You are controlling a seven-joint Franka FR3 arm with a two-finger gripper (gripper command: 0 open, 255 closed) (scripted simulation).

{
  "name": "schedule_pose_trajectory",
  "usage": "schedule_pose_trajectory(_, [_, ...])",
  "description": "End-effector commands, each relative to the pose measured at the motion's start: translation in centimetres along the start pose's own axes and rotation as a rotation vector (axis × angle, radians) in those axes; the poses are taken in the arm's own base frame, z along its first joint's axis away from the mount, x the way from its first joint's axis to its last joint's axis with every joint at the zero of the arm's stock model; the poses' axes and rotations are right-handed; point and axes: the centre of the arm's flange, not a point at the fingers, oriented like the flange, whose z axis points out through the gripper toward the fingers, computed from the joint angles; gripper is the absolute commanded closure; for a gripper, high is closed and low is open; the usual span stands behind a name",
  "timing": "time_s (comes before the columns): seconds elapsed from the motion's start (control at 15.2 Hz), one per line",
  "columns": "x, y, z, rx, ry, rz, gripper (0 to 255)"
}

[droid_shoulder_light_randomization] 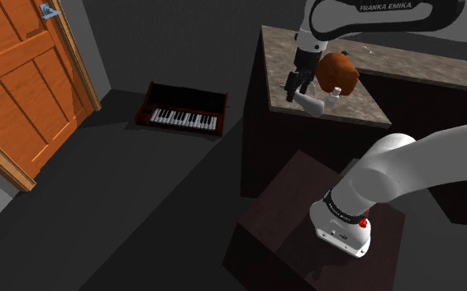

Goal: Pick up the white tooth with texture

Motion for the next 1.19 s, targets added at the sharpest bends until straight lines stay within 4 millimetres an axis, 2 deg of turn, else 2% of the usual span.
schedule_pose_trajectory(0.0, [0.9,2.1,0.9,-0.008,0.008,0.023,0])
schedule_pose_trajectory(0.59, [4.8,12.1,4.4,-0.039,0.042,0.125,0])
schedule_pose_trajectory(1.12, [7.5,21.3,7.1,-0.066,0.072,0.216,0])
